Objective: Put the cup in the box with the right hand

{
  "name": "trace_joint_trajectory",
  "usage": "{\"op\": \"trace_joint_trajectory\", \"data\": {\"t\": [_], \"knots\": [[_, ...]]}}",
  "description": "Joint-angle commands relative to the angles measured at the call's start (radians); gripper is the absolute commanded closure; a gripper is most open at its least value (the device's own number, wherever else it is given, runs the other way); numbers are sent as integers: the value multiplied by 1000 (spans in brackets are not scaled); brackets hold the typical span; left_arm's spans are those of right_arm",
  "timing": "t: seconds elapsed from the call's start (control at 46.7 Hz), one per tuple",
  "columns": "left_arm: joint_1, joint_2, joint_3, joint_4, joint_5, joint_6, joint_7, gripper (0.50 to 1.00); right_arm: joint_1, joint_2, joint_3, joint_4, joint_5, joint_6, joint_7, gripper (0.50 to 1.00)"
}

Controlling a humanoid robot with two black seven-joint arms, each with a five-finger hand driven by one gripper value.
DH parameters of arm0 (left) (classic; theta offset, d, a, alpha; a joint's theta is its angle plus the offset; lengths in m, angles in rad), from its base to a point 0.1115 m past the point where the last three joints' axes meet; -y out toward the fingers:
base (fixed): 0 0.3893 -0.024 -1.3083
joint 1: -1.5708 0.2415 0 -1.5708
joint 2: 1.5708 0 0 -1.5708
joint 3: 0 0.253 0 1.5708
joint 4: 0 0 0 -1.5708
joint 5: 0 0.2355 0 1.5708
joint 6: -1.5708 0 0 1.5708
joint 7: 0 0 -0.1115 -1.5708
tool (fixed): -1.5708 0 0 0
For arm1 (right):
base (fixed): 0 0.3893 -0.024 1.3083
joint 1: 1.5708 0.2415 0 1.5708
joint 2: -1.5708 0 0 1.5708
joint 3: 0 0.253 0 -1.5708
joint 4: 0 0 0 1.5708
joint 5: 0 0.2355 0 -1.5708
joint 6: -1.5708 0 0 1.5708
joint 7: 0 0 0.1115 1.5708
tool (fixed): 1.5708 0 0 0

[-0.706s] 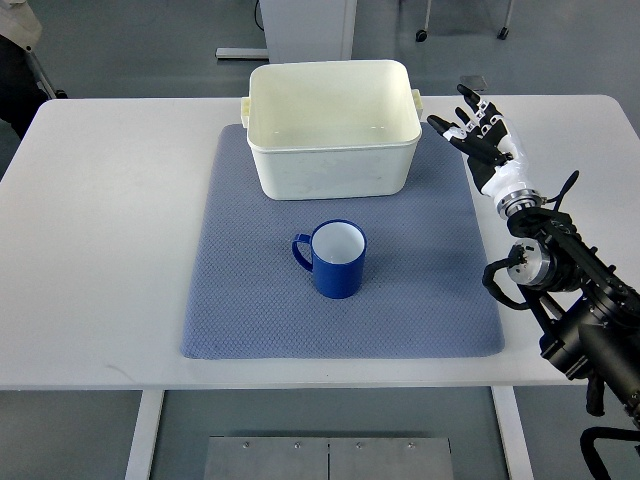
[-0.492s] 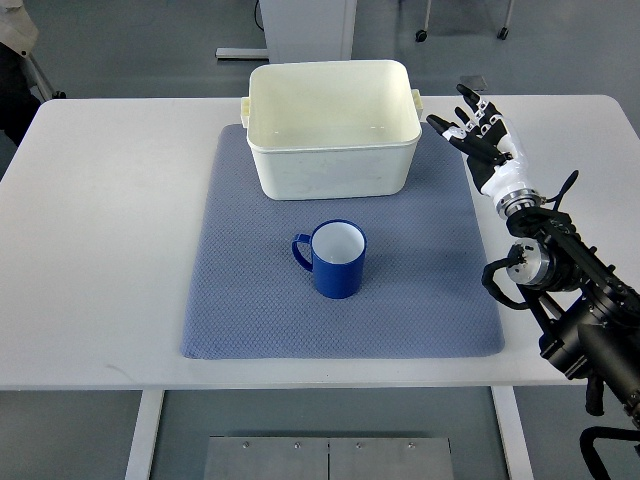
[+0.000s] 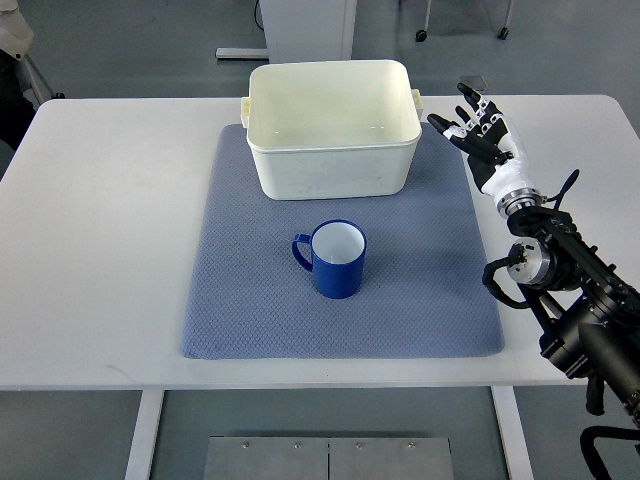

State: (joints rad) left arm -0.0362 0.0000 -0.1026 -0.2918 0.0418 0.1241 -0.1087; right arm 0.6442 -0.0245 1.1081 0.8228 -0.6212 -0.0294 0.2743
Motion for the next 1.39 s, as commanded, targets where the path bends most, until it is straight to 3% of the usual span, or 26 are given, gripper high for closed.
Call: {"op": "trace_joint_trajectory", "data": {"t": [0.0,1.37], "knots": [[2,0,0,-1,0,0,0,500,0,0,1,-1,0,0,0,500],[2,0,0,0,0,0,0,500,0,-9,1,-4,0,0,2,500]]}}
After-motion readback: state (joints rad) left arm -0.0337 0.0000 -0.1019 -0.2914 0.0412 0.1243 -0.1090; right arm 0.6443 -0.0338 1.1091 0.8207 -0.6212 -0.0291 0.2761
